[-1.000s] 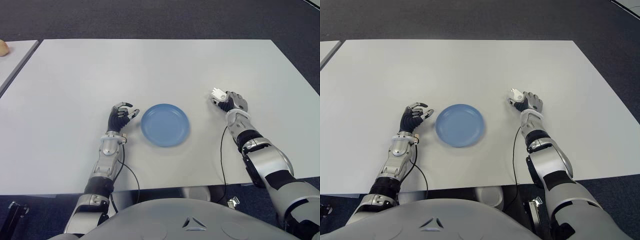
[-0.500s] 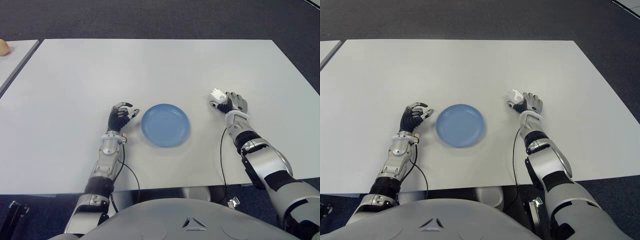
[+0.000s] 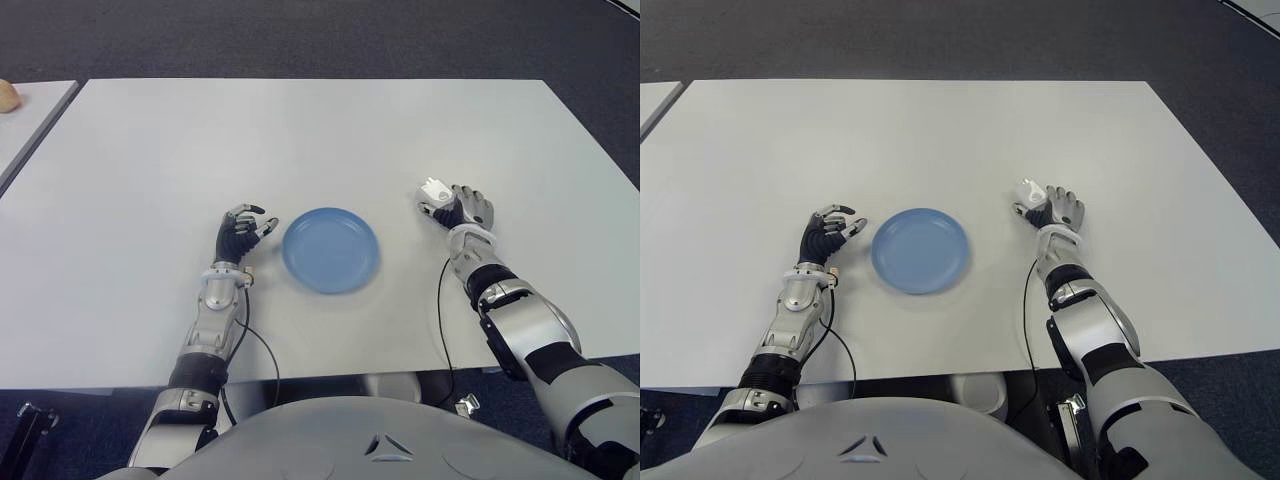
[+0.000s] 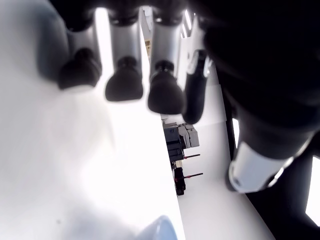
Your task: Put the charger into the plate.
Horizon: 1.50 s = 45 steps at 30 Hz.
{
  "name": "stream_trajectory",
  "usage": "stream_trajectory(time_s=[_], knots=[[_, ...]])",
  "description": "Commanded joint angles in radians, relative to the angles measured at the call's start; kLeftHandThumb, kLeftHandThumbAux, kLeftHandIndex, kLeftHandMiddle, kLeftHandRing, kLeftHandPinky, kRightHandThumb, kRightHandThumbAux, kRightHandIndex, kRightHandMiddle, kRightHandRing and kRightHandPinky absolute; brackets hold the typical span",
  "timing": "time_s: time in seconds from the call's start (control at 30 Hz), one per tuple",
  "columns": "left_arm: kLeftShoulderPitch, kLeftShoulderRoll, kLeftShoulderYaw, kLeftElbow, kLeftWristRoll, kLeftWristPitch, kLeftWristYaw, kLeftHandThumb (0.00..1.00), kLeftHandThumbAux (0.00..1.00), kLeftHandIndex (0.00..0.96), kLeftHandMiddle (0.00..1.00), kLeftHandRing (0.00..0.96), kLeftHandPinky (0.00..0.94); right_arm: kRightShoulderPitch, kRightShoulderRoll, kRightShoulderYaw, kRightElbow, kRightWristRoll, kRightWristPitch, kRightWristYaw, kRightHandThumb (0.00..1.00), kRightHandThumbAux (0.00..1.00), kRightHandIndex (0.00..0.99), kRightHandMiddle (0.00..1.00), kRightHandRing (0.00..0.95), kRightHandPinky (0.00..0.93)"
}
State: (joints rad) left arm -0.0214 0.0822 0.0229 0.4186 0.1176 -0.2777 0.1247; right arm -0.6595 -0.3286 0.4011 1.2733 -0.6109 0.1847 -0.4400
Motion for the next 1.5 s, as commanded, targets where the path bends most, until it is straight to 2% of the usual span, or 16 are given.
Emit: stream_trajectory(time_s=[0.03,0.07,0.1,0.17,0.2,0.27,0.3,0.37,0.47,0.6,0.83,0.87,0.93,1.07,1.37,1.5], knots=[[0.011,-0.004,0.006,-0.003,0.002,0.018,0.012,0.704,0.721,0.436,0.821,0.827,0.82,0.093,0.036,-0.015,0.051,0.027,-0.004,-0.002,0.618,0.603,0.03,0.044,0.037,0.069],[0.011,-0.004,0.006,-0.005,0.003,0.019,0.013,0.704,0.721,0.436,0.82,0.825,0.818,0.091,0.039,-0.02,0.049,0.031,-0.002,-0.017,0.609,0.62,0.088,0.127,0.11,0.12],[0.011,-0.004,0.006,-0.005,0.003,0.019,0.014,0.704,0.721,0.436,0.82,0.825,0.817,0.09,0.044,-0.029,0.046,0.037,-0.001,-0.051,0.606,0.627,0.109,0.156,0.136,0.138],[0.011,-0.004,0.006,-0.006,0.004,0.02,0.015,0.704,0.721,0.436,0.819,0.825,0.819,0.09,0.049,-0.039,0.043,0.043,-0.001,-0.087,0.59,0.65,0.226,0.317,0.295,0.275],[0.012,-0.004,0.005,-0.007,0.005,0.02,0.015,0.704,0.721,0.436,0.819,0.824,0.819,0.092,0.05,-0.044,0.043,0.046,-0.004,-0.103,0.588,0.653,0.243,0.34,0.317,0.294],[0.012,-0.004,0.005,-0.008,0.004,0.02,0.015,0.704,0.721,0.436,0.818,0.825,0.823,0.096,0.051,-0.054,0.044,0.051,-0.016,-0.13,0.655,0.691,0.345,0.421,0.401,0.375],[0.012,-0.004,0.005,-0.008,0.003,0.018,0.015,0.704,0.721,0.436,0.818,0.825,0.823,0.101,0.053,-0.062,0.043,0.057,-0.03,-0.152,0.69,0.691,0.352,0.443,0.442,0.42],[0.011,-0.005,0.006,-0.006,0.002,0.016,0.015,0.704,0.721,0.436,0.819,0.826,0.827,0.107,0.056,-0.072,0.044,0.063,-0.047,-0.177,0.774,0.689,0.37,0.503,0.57,0.578],[0.01,-0.004,0.006,-0.002,0.001,0.01,0.014,0.704,0.721,0.436,0.819,0.823,0.818,0.119,0.056,-0.092,0.049,0.078,-0.085,-0.202,0.814,0.689,0.38,0.543,0.656,0.675],[0.01,-0.003,0.007,0.004,-0.001,0.002,0.011,0.703,0.721,0.436,0.818,0.819,0.806,0.12,0.058,-0.111,0.052,0.095,-0.111,-0.213,0.83,0.69,0.389,0.568,0.714,0.733],[0.01,-0.005,0.009,0.01,-0.007,-0.012,0.009,0.702,0.721,0.436,0.808,0.803,0.778,0.089,0.067,-0.155,0.021,0.139,-0.098,-0.205,0.837,0.688,0.405,0.578,0.791,0.823],[0.01,-0.005,0.009,0.01,-0.008,-0.013,0.009,0.703,0.721,0.436,0.806,0.801,0.777,0.088,0.07,-0.16,0.017,0.144,-0.096,-0.206,0.788,0.703,0.417,0.672,0.807,0.835],[0.011,-0.005,0.009,0.009,-0.008,-0.012,0.009,0.703,0.721,0.436,0.803,0.799,0.778,0.089,0.075,-0.171,0.015,0.154,-0.097,-0.208,0.745,0.716,0.427,0.758,0.823,0.846],[0.013,-0.007,0.007,-0.002,-0.003,-0.006,0.014,0.703,0.722,0.436,0.8,0.799,0.792,0.097,0.075,-0.195,0.015,0.178,-0.121,-0.206,0.708,0.727,0.435,0.84,0.845,0.854],[0.012,-0.008,0.005,-0.007,0.008,0.006,0.027,0.705,0.721,0.436,0.803,0.813,0.821,0.101,0.071,-0.226,0.013,0.202,-0.174,-0.201,0.699,0.73,0.437,0.886,0.871,0.876],[0.01,-0.007,0.005,-0.004,0.007,0.007,0.025,0.706,0.72,0.436,0.811,0.822,0.83,0.11,0.068,-0.24,0.004,0.21,-0.239,-0.222,0.699,0.729,0.437,0.892,0.88,0.88]])
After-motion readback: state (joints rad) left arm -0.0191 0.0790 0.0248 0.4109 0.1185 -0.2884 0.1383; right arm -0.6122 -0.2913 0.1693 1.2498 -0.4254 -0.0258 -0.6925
